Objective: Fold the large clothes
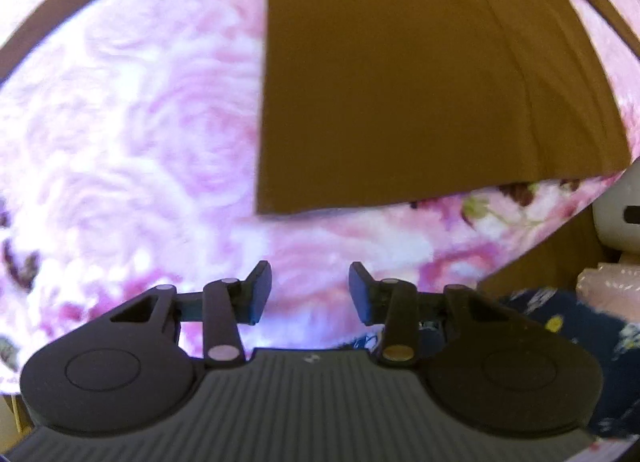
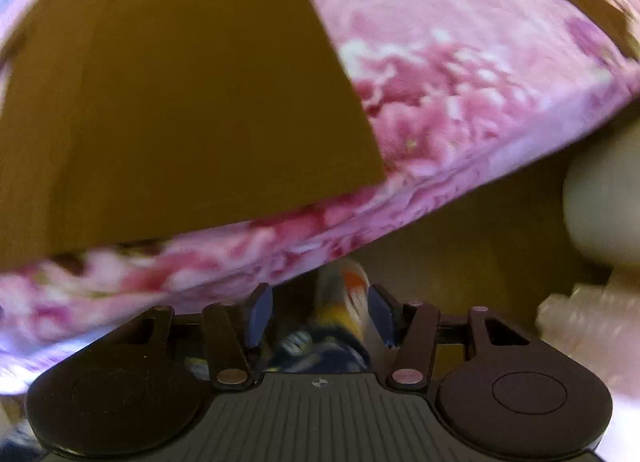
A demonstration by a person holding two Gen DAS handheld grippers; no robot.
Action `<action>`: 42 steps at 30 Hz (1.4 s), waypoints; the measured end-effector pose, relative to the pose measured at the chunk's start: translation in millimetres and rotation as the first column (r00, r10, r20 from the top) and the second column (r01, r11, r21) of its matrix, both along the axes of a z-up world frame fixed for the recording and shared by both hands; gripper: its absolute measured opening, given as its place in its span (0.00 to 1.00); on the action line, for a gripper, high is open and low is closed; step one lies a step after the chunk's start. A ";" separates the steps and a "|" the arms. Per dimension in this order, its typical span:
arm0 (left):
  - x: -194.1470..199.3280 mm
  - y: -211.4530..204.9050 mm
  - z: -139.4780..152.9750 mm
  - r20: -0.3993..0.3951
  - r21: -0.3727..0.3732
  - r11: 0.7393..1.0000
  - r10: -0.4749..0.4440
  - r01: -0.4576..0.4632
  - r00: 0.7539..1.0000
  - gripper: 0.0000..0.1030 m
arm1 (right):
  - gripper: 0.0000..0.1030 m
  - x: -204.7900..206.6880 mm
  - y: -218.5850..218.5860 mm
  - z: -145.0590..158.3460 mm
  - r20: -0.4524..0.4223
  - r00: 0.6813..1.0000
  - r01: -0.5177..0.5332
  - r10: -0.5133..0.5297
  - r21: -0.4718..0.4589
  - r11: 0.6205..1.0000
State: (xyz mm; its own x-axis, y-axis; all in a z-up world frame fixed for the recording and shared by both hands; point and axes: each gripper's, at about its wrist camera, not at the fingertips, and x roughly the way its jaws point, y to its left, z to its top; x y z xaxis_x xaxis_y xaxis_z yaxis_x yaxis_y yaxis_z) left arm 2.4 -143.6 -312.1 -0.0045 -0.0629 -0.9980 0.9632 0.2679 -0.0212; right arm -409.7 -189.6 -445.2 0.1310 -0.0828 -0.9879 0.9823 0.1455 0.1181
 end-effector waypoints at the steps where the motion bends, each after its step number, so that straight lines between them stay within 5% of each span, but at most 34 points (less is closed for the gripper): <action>1: 0.8 -2.1 15.2 0.009 -0.010 1.000 0.000 0.000 1.000 0.36 | 0.50 0.3 -0.5 17.6 0.014 1.000 0.009 -0.008 -0.021 1.000; 6: 7.5 -32.5 110.8 0.055 -0.203 0.979 0.015 -0.004 0.998 0.41 | 0.53 10.0 -21.6 122.6 0.119 0.993 0.024 -0.002 -0.181 0.983; 10: -1.8 -46.6 188.4 0.109 -0.376 0.927 0.056 -0.011 0.992 0.49 | 0.61 29.6 -29.9 200.5 0.146 0.986 -0.020 0.075 -0.343 0.939; 15: -36.8 -19.2 246.2 0.157 -0.464 0.885 0.111 -0.026 0.981 0.57 | 0.65 21.6 -7.0 254.3 0.175 0.975 -0.051 0.135 -0.414 0.909; 27: -127.7 80.6 277.8 0.180 -0.409 0.908 0.178 -0.091 0.967 0.58 | 0.70 -42.2 99.2 254.5 0.151 0.968 -0.152 0.202 -0.289 0.945; 42: -194.1 135.4 279.4 0.205 -0.401 0.914 0.155 -0.062 0.966 0.58 | 0.70 -59.7 159.7 261.0 0.092 0.935 -0.295 0.341 -0.327 0.898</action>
